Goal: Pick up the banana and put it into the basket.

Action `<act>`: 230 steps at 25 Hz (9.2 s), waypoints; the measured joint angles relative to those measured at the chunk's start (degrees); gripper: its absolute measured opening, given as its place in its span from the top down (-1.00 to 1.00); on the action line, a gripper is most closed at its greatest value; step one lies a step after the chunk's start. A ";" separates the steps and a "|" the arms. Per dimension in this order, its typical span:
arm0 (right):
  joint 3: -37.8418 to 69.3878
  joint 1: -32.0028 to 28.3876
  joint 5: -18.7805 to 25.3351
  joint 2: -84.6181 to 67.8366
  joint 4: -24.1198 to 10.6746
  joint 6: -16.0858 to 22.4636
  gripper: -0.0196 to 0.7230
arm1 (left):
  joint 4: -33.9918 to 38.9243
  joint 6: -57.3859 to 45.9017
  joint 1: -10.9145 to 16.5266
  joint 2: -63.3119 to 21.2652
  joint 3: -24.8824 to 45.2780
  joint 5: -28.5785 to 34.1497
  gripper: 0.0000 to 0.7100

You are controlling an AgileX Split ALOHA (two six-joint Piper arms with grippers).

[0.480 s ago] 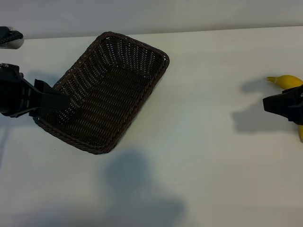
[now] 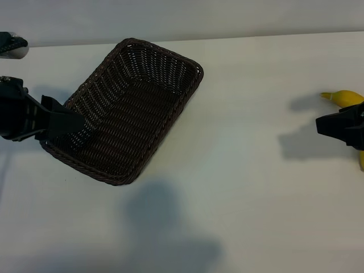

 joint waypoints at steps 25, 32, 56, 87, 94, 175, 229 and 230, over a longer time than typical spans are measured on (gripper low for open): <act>0.00 0.00 0.00 0.00 0.00 0.00 -0.47 | 0.63 -14.92 0.00 0.00 0.00 -1.26 -0.52; 0.00 0.00 0.00 0.00 0.00 0.00 -0.47 | 1.84 -42.19 0.00 0.00 0.00 -1.99 -0.52; 0.00 0.00 -0.05 0.00 0.10 0.00 -0.47 | 14.87 -71.77 -0.40 11.01 0.00 4.10 -0.52; 0.00 0.00 -0.05 0.00 0.10 0.00 -0.47 | 21.89 -88.94 -8.56 24.26 0.00 -13.10 -0.34; 0.00 0.00 -0.05 0.00 0.10 0.00 -0.47 | 21.89 -89.10 -8.56 26.57 0.00 -13.63 0.06; 0.00 0.00 -0.05 0.00 0.15 0.00 -0.47 | 13.56 -37.12 -10.20 42.59 -36.65 18.33 0.55; 0.00 0.00 -0.05 0.00 0.15 0.00 -0.47 | 17.52 -39.50 -16.58 48.71 -38.01 16.48 -0.48; 0.00 0.00 -0.05 0.00 0.15 0.00 -0.47 | 17.67 -39.84 -16.58 48.71 -38.05 16.68 -0.48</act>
